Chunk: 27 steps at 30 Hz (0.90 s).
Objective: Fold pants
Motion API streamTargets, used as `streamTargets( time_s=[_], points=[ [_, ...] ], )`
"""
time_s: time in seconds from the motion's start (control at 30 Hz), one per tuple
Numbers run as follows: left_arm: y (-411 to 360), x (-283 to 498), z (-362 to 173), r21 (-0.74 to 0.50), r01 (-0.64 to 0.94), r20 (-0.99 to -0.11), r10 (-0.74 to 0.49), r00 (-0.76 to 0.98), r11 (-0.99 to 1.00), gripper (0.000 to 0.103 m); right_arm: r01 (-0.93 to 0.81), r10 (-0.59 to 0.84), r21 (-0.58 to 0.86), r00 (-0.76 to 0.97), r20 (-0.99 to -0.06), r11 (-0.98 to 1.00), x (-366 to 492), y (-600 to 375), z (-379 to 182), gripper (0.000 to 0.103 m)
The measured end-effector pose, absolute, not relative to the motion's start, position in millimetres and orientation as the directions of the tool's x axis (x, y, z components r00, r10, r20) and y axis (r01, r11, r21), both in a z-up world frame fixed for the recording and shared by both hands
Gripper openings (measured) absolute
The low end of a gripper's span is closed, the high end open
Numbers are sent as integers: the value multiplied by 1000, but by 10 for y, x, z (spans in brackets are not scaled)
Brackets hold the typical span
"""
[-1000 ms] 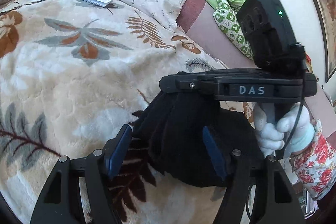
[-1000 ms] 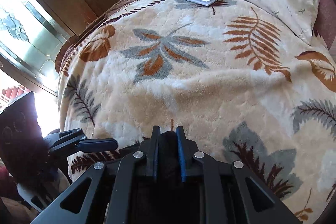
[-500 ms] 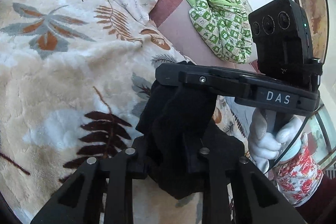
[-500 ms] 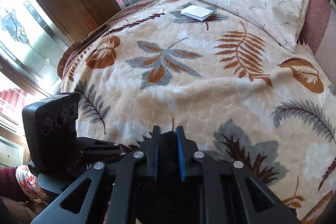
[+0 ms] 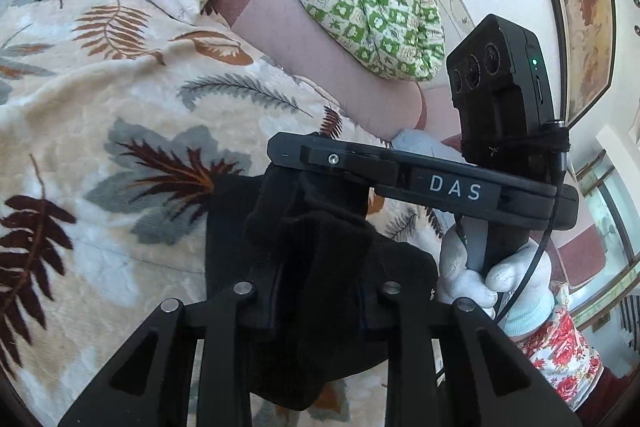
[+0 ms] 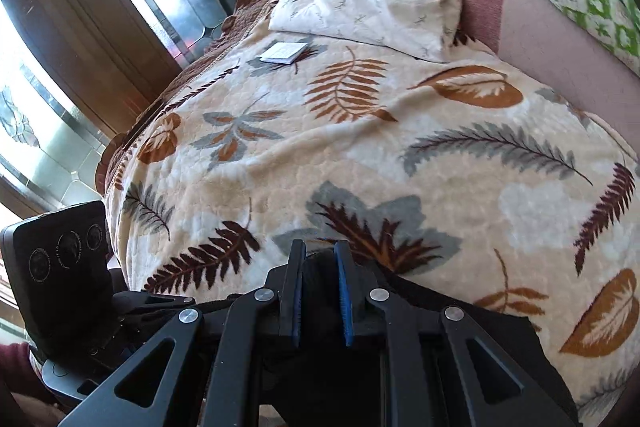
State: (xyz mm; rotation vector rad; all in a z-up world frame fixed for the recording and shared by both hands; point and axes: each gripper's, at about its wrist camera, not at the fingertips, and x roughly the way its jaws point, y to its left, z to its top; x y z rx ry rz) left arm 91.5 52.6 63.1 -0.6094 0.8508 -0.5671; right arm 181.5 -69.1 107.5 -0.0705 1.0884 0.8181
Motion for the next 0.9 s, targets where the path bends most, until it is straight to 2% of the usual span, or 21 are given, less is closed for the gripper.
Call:
streamTargets(
  time_s=[0.07, 0.13, 0.23, 0.4, 0.53, 0.63, 0.7, 0.8, 0.9],
  points=[
    [287, 906, 590, -659, 216, -543, -655, 525, 720, 30, -590, 558, 347, 218, -801, 729, 1820, -891, 1001, 18],
    [50, 870, 539, -629, 232, -578, -646, 498, 742, 43, -549, 555, 364, 231, -799, 752, 1822, -1129, 894, 20],
    [-244, 730, 525, -607, 295, -605, -670, 431, 738, 50, -462, 525, 367, 279, -804, 807, 1808, -1506, 769, 25],
    [-294, 337, 654, -566, 377, -620, -680, 391, 733, 57, -319, 442, 330, 398, -804, 888, 1711, -2179, 784, 27],
    [5, 261, 689, -565, 307, -627, -640, 444, 766, 57, -288, 389, 278, 476, -789, 916, 1505, -2379, 1004, 30],
    [279, 398, 627, -578, 177, -657, -583, 479, 797, 57, -350, 460, 319, 475, -750, 881, 1279, -2215, 1198, 30],
    [377, 510, 551, -572, 120, -672, -547, 499, 811, 57, -365, 544, 411, 441, -714, 835, 1181, -2081, 1208, 29],
    [382, 599, 391, -542, 74, -719, -507, 476, 837, 57, -341, 619, 519, 370, -693, 784, 1118, -1875, 978, 29],
    [261, 604, 214, -511, 71, -761, -489, 426, 857, 57, -255, 583, 525, 327, -744, 812, 1081, -1832, 577, 29]
  ],
)
